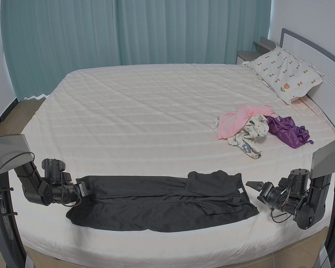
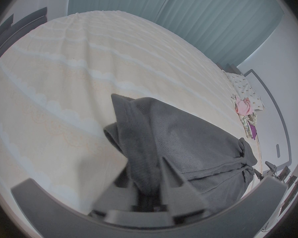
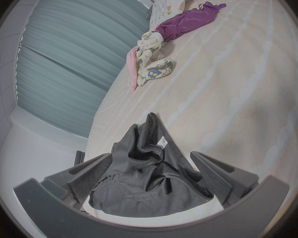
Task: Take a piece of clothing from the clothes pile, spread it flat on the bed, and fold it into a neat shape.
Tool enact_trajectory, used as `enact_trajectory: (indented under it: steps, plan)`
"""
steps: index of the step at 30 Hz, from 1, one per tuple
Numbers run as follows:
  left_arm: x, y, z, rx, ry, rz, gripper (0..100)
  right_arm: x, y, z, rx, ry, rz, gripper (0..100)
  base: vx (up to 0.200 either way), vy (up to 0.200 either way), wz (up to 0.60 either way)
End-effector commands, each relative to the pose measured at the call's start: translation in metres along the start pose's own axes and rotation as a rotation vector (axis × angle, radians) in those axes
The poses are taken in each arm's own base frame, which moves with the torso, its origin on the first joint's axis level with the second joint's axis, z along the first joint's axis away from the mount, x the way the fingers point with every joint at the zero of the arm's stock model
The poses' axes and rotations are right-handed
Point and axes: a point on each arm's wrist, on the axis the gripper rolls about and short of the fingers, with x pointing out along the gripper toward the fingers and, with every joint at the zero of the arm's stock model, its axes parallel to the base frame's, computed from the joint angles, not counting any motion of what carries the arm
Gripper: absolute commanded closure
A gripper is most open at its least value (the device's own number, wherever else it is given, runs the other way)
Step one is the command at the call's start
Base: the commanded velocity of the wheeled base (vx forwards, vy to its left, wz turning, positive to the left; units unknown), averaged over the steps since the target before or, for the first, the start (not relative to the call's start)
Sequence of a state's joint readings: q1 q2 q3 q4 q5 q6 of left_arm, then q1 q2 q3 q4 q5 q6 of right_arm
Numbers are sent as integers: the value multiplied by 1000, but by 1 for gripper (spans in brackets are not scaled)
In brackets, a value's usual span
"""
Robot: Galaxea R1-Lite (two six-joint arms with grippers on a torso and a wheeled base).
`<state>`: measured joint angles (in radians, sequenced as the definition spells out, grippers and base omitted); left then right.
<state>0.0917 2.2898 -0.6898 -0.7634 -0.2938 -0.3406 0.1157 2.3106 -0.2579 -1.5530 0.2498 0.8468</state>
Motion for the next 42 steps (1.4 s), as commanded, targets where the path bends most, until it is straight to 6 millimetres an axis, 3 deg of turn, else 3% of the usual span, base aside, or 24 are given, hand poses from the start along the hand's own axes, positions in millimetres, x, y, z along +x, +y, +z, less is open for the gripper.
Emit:
enact_trajectory:
  steps: [1, 14, 23, 36, 42]
  plan:
    - [-6, 4, 6, -9, -25, 7, 100, 0, 0, 1, -2, -6, 6, 0, 0, 0, 0]
    - [-33, 18, 18, -49, -90, 37, 100, 0, 1, 0, 0, -6, 8, 0, 0, 0, 0]
    - [-47, 40, 27, -104, -138, 77, 100, 0, 1, 0, 0, -5, 7, 0, 0, 0, 0]
    - [-95, 90, 55, -232, -239, 129, 100, 0, 0, 2, 3, -9, 4, 0, 0, 0, 0]
    - [-116, 84, 56, -249, -226, 97, 100, 0, 0, 3, 5, -15, 6, 0, 0, 0, 0]
